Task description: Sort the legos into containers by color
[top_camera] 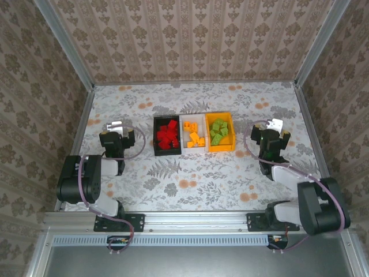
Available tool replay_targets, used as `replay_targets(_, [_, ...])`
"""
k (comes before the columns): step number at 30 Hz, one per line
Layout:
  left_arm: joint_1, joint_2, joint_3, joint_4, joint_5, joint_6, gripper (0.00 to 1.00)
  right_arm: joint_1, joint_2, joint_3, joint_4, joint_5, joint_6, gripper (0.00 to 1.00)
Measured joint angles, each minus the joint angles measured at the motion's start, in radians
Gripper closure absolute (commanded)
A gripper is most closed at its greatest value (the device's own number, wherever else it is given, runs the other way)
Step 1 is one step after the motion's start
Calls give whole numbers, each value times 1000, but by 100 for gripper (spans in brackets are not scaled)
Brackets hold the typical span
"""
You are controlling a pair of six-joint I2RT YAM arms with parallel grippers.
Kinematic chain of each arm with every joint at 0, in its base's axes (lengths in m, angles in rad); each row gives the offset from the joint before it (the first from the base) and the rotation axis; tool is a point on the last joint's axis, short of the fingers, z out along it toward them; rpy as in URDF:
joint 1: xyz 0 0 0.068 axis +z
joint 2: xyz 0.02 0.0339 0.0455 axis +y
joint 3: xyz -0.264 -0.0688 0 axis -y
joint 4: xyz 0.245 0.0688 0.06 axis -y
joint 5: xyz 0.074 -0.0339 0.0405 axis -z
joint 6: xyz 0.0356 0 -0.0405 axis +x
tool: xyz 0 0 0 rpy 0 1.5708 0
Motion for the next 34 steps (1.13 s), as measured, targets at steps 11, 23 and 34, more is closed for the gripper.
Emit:
replay_targets(11, [0, 0, 0, 0, 0, 0, 0, -15, 196, 12, 203, -156, -32, 0])
replay_targets(23, [0, 0, 0, 0, 0, 0, 0, -19, 196, 24, 211, -171, -32, 0])
replay_targets(34, [0, 0, 0, 0, 0, 0, 0, -19, 196, 24, 211, -171, -32, 0])
